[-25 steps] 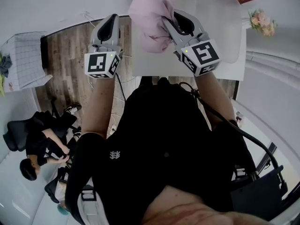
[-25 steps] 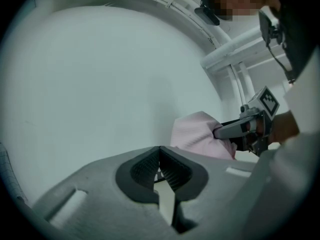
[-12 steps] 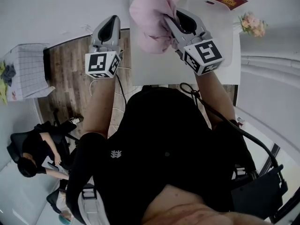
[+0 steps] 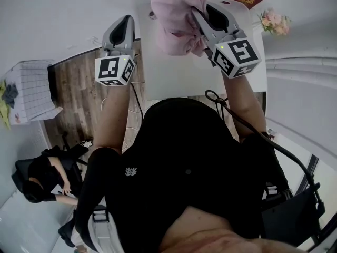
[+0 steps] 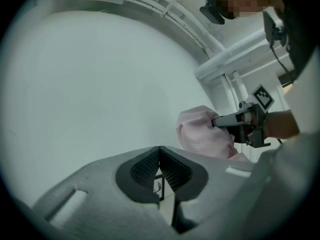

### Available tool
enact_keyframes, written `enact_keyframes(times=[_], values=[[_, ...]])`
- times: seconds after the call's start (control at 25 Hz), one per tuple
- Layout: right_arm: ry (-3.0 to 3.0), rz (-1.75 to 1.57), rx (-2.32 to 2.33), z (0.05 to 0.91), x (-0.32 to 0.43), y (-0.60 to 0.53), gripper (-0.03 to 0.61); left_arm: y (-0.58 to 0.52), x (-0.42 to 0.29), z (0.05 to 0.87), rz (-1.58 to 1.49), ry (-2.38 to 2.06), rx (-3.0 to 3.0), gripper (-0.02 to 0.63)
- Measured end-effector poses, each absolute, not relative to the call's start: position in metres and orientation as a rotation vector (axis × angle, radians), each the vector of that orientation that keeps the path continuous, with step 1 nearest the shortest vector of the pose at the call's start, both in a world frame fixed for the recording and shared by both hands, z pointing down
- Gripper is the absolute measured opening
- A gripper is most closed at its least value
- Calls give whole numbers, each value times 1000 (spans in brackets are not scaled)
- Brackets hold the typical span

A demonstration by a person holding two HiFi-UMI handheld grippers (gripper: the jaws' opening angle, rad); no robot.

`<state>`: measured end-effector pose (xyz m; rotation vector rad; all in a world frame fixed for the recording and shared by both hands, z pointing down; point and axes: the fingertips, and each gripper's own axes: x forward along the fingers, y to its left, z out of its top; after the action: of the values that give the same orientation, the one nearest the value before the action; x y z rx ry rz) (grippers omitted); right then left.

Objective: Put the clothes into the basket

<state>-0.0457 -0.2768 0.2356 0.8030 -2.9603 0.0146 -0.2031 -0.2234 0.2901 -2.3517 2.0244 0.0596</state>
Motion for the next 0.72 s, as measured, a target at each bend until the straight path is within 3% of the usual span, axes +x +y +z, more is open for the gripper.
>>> enact_keyframes(times=[0.72], values=[[-2954, -36, 1037, 201, 17, -308, 74, -260, -160, 273, 76, 1881, -2431, 0]])
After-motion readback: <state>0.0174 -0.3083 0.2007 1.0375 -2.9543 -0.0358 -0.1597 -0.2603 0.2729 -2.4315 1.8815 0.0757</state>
